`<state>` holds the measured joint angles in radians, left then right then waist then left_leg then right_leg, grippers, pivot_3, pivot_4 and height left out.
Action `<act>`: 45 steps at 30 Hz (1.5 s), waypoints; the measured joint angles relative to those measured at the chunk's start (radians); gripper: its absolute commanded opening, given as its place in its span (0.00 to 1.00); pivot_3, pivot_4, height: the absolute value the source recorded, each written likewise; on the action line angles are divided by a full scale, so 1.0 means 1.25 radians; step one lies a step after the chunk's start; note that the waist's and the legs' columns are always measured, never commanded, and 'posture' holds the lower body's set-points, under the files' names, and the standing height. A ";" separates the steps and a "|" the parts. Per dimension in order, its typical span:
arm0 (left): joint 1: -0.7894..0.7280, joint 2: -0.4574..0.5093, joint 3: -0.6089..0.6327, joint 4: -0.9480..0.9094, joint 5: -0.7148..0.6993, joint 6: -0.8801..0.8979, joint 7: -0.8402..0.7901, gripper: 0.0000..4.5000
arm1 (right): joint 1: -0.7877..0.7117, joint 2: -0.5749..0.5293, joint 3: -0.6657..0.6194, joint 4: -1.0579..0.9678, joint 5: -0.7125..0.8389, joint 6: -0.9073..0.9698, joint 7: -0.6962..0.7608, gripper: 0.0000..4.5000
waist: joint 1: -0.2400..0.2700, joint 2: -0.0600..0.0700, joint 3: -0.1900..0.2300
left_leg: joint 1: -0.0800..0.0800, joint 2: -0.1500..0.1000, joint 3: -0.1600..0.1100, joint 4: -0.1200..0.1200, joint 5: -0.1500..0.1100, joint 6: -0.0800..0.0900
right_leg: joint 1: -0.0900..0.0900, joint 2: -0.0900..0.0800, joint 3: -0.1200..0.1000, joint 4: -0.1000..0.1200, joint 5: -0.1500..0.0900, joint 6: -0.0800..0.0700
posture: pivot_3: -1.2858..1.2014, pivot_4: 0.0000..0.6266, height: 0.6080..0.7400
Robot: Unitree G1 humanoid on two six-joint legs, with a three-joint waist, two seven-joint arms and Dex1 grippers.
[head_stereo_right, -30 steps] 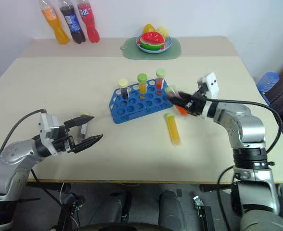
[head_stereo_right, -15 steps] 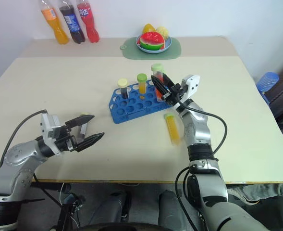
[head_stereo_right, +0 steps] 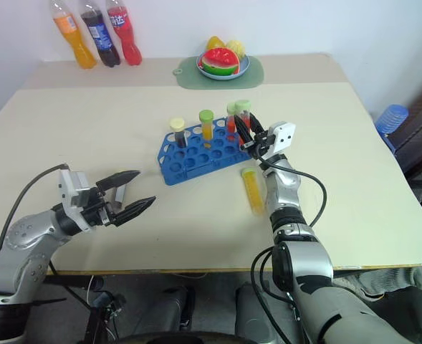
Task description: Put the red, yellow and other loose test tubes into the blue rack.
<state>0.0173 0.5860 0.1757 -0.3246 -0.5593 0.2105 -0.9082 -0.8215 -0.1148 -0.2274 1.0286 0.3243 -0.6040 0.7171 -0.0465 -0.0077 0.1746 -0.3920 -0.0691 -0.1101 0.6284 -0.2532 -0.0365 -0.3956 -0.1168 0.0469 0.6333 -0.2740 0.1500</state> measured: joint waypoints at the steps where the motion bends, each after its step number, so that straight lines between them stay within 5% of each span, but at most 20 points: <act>1: 0.000 0.000 0.000 0.000 0.000 0.000 0.001 0.92 | -0.003 0.005 -0.002 0.007 0.000 -0.007 -0.002 0.19 | 0.000 0.000 0.000 | 0.000 0.000 0.000 0.000 0.000 0.000 | 0.000 0.000 0.000 0.000 0.000 0.000 | 0.52 0.24 1.00; 45: -0.014 -0.019 -0.005 -0.024 -0.009 0.020 0.035 0.92 | -0.044 0.081 -0.042 0.123 -0.069 -0.153 -0.161 0.19 | -0.018 0.000 -0.001 | 0.002 0.000 -0.001 0.000 0.000 0.000 | 0.001 0.001 0.000 0.001 0.000 0.000 | 0.52 0.24 1.00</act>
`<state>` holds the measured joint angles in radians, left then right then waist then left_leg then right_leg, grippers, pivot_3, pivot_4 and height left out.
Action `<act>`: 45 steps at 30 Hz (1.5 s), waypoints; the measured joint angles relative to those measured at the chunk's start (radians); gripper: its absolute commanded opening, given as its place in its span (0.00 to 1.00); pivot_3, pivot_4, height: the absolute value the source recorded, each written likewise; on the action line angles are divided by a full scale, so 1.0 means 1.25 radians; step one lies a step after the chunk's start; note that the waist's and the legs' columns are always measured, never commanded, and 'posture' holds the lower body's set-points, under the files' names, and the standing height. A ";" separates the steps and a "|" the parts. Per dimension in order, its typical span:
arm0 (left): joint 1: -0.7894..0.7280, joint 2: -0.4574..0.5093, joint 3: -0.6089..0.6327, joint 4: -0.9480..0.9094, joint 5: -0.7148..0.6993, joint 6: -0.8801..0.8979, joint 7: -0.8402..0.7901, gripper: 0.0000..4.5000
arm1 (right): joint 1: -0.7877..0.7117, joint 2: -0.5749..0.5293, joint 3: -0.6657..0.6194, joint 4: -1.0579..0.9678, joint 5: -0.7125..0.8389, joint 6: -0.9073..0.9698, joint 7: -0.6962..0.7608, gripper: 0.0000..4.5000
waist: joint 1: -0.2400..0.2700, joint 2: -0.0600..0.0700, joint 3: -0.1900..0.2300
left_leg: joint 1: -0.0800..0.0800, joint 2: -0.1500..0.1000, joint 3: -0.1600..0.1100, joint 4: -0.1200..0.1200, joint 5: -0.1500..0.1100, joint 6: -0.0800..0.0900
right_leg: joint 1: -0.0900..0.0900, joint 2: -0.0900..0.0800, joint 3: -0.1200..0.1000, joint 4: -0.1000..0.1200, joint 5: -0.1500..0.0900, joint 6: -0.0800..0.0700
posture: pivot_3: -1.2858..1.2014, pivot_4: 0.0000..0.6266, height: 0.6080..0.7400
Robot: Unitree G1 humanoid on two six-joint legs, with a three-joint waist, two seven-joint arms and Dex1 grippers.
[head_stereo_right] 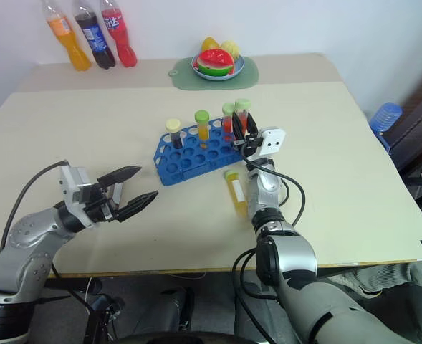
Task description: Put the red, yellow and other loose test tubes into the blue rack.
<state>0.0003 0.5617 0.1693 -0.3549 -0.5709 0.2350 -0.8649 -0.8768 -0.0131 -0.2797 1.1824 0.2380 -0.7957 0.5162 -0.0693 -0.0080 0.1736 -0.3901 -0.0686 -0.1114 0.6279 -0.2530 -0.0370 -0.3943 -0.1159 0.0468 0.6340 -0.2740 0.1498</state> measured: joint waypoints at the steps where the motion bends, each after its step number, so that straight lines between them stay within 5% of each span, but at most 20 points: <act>1: 0.000 -0.001 0.000 0.000 0.000 0.000 0.000 0.92 | 0.000 -0.003 0.000 0.000 -0.001 -0.002 0.000 0.19 | 0.000 0.000 0.000 | 0.000 0.000 0.000 0.000 0.000 0.000 | 0.000 0.000 0.000 0.000 0.000 0.000 | 0.52 0.24 1.00; 17: -0.009 -0.019 -0.021 0.001 0.008 -0.003 0.000 0.92 | 0.009 -0.074 0.002 -0.037 -0.002 0.047 0.019 0.19 | 0.001 0.000 0.000 | 0.000 0.000 0.000 0.000 0.000 0.000 | 0.000 0.000 0.000 0.000 0.000 0.000 | 0.52 0.24 1.00; 22: -0.002 -0.020 -0.022 0.001 0.010 -0.004 0.003 0.92 | 0.071 -0.175 0.065 -0.256 -0.022 0.304 0.040 0.19 | 0.003 0.002 0.001 | -0.002 0.000 0.000 0.000 0.000 0.000 | -0.002 -0.001 0.000 0.000 0.000 0.000 | 0.52 0.24 1.00; 27: -0.001 -0.034 -0.029 0.003 0.012 -0.008 0.004 0.92 | 0.180 -0.401 0.160 -0.609 -0.014 0.739 0.187 0.19 | 0.022 0.004 0.002 | -0.003 -0.001 0.001 0.001 0.000 0.001 | -0.002 -0.001 0.000 -0.001 0.000 0.000 | 0.52 0.24 1.00; 34: -0.025 -0.055 -0.052 0.046 0.023 -0.026 -0.006 0.92 | 0.148 -0.654 0.264 -0.730 -0.013 1.165 0.366 0.19 | 0.023 0.004 0.002 | -0.003 -0.001 0.002 0.001 -0.001 0.001 | -0.001 -0.002 0.000 -0.002 0.000 0.000 | 0.52 0.24 1.00; 43: -0.042 -0.071 -0.078 0.063 0.039 -0.043 -0.015 0.92 | 0.095 -0.731 0.470 -0.598 -0.120 1.159 0.583 0.19 | 0.023 0.003 0.003 | -0.003 -0.001 0.003 0.002 -0.001 0.002 | -0.001 -0.002 0.000 -0.003 0.000 0.000 | 0.52 0.24 1.00; 45: -0.041 -0.075 -0.081 0.063 0.039 -0.044 -0.015 0.92 | 0.078 -0.730 0.484 -0.571 -0.142 1.129 0.602 0.40 | 0.024 0.003 0.003 | -0.003 -0.001 0.002 0.002 -0.001 0.002 | 0.000 -0.002 0.000 -0.003 0.000 0.000 | 0.52 0.24 1.00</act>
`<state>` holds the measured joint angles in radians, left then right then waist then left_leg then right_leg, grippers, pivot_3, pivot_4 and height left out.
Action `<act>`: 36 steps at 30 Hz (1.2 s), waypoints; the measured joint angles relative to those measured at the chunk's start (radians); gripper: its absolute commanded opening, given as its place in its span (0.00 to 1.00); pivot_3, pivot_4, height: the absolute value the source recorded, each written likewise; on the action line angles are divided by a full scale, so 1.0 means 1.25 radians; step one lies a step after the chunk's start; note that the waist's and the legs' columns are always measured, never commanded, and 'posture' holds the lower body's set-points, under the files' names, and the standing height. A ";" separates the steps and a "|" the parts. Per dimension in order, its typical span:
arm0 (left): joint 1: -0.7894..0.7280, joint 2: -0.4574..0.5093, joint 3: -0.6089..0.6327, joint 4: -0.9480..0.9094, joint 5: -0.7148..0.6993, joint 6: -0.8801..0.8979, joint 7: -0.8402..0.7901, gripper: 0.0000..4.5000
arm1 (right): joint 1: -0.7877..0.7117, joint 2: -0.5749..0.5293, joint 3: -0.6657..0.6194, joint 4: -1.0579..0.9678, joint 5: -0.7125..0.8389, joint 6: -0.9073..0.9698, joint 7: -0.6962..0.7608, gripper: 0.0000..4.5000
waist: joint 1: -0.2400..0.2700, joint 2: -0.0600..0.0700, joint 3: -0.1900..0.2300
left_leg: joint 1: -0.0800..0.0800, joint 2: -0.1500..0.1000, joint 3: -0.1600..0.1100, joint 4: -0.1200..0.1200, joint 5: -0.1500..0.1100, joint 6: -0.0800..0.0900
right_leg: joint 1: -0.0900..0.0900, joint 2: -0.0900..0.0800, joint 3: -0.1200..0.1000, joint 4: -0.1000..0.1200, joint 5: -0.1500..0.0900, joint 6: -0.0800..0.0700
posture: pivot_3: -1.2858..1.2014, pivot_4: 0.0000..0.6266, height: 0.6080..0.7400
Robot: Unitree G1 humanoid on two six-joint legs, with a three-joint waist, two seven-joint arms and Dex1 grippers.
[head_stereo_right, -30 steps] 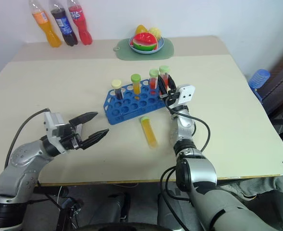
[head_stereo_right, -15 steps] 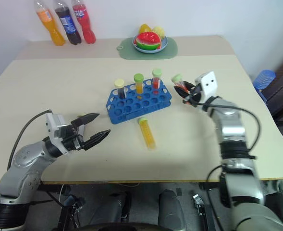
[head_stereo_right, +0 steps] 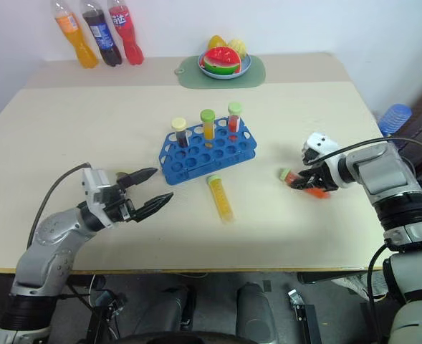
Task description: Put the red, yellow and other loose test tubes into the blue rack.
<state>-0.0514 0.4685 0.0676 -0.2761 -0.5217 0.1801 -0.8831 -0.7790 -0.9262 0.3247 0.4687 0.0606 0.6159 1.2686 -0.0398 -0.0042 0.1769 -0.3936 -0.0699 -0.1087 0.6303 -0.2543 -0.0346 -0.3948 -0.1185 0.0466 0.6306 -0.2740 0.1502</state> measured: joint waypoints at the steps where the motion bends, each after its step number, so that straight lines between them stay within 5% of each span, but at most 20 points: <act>1: 0.000 0.000 0.000 0.000 0.000 0.000 0.000 0.92 | -0.006 0.001 0.007 0.012 -0.010 -0.013 0.008 0.49 | 0.001 0.000 0.000 | 0.000 0.000 0.000 0.000 0.000 0.000 | 0.000 0.000 0.000 0.000 0.000 0.000 | 0.52 0.24 1.00; 6: 0.014 0.000 -0.001 0.000 0.002 -0.006 0.003 0.92 | -0.010 0.004 0.010 0.032 -0.034 -0.069 0.028 0.99 | 0.002 -0.001 0.000 | 0.000 0.000 0.000 0.001 0.000 0.000 | 0.001 0.000 0.000 0.000 0.000 0.000 | 0.52 0.24 1.00; 18: 0.024 -0.008 -0.005 -0.002 0.009 -0.013 0.015 0.92 | -0.052 0.003 0.074 -0.009 -0.165 0.023 0.037 0.99 | 0.018 -0.002 -0.001 | 0.001 0.000 0.000 0.001 0.000 0.000 | 0.001 0.000 0.000 0.000 0.000 0.000 | 0.52 0.24 1.00; 21: 0.024 -0.013 -0.007 -0.002 0.009 -0.016 0.016 0.92 | -0.062 0.002 0.091 -0.011 -0.191 0.045 0.054 0.83 | 0.022 -0.003 -0.002 | 0.001 -0.001 0.000 0.001 0.000 0.000 | 0.002 -0.001 0.000 -0.001 0.000 0.000 | 0.52 0.24 1.00; 27: 0.022 -0.019 -0.012 -0.001 0.011 -0.022 0.016 0.92 | -0.074 0.003 0.099 -0.002 -0.225 0.060 0.072 0.20 | 0.023 -0.003 -0.002 | 0.000 -0.001 -0.001 0.000 0.000 0.000 | 0.002 0.000 -0.001 -0.001 0.000 0.000 | 0.52 0.24 1.00; 36: 0.025 -0.022 -0.010 -0.002 0.012 -0.030 0.024 0.92 | 0.006 0.015 -0.035 -0.029 -0.152 -0.081 0.033 0.20 | 0.014 -0.004 -0.002 | 0.001 0.000 -0.001 0.000 0.000 0.000 | 0.001 0.000 -0.001 0.000 0.000 0.000 | 0.52 0.24 1.00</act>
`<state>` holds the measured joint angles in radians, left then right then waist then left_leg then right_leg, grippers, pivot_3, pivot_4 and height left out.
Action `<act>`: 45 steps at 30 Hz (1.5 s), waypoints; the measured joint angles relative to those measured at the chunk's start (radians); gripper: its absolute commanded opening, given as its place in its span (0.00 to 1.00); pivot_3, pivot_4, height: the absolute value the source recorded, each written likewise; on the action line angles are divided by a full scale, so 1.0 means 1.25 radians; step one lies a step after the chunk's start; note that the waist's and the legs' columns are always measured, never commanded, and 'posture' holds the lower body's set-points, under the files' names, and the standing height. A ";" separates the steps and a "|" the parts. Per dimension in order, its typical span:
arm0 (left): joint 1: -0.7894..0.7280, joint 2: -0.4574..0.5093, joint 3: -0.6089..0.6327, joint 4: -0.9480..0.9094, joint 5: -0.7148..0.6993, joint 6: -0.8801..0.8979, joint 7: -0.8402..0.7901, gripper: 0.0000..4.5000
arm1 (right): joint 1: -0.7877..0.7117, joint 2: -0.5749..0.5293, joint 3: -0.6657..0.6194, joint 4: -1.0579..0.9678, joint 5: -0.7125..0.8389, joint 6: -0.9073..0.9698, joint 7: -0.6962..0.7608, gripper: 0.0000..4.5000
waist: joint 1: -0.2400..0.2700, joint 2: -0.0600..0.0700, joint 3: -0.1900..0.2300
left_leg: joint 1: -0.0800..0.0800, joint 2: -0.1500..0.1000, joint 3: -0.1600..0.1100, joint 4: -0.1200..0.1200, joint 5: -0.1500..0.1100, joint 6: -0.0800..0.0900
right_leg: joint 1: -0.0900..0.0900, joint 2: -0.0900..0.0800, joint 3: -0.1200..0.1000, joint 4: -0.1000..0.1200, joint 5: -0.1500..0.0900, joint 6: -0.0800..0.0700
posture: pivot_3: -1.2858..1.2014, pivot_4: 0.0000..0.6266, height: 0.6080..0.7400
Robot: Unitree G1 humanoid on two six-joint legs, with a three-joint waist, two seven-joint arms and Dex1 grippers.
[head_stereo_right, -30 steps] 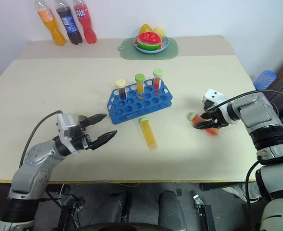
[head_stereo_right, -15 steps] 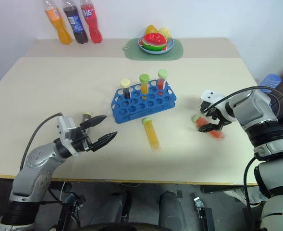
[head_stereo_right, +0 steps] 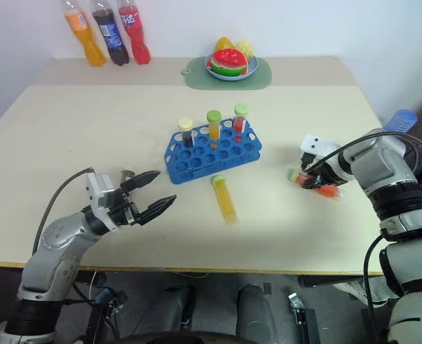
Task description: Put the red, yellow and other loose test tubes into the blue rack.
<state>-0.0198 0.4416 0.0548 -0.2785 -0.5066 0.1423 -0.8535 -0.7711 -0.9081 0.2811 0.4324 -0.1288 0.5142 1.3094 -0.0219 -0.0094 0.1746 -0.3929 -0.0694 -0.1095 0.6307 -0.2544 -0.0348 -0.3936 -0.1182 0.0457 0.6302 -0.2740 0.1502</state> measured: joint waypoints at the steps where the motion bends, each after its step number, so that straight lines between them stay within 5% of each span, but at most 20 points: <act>1: 0.004 0.000 0.001 -0.001 0.000 0.000 0.003 0.92 | 0.029 0.024 -0.067 -0.028 0.051 -0.018 -0.008 0.20 | -0.002 0.000 0.000 | 0.000 0.001 0.000 -0.001 0.000 0.000 | 0.000 0.000 0.000 0.000 0.000 0.000 | 0.52 0.24 1.00; 6: 0.006 0.001 0.005 -0.005 -0.003 0.000 0.009 0.92 | 0.086 0.237 -0.261 -0.135 0.314 -0.087 -0.030 0.20 | -0.015 0.001 0.001 | 0.000 0.001 0.000 0.000 0.000 0.000 | 0.000 0.001 0.000 0.001 0.000 0.000 | 0.52 0.24 1.00; 14: -0.035 0.007 0.007 -0.001 -0.005 0.005 0.015 0.92 | 0.038 0.539 -0.339 0.009 0.333 -0.392 -0.348 0.20 | -0.008 0.001 0.001 | 0.000 -0.001 -0.001 -0.001 0.001 -0.001 | -0.001 0.000 0.000 0.001 0.000 0.000 | 0.52 0.24 1.00; 24: -0.022 0.056 0.037 -0.006 -0.023 0.022 0.000 0.92 | -0.020 0.560 -0.356 0.280 0.296 -0.659 -0.447 0.20 | -0.019 0.002 0.001 | 0.000 0.000 0.000 -0.002 0.001 -0.001 | -0.002 0.000 0.001 0.002 0.000 0.000 | 0.52 0.24 1.00; 45: -0.011 0.072 0.042 -0.056 -0.041 0.069 0.022 0.92 | 0.042 0.553 -0.350 0.222 0.318 -0.677 -0.423 0.20 | -0.018 0.002 0.001 | 0.000 0.000 0.000 -0.001 0.001 -0.001 | -0.002 0.001 0.001 0.002 0.000 0.000 | 0.52 0.24 1.00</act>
<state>-0.0336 0.5320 0.1070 -0.3480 -0.5583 0.2285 -0.8262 -0.7190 -0.2166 -0.1560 0.7095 0.2681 -0.3317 0.7811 -0.0441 -0.0068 0.1762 -0.3928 -0.0696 -0.1101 0.6289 -0.2533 -0.0363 -0.3960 -0.1174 0.0470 0.6329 -0.2738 0.1500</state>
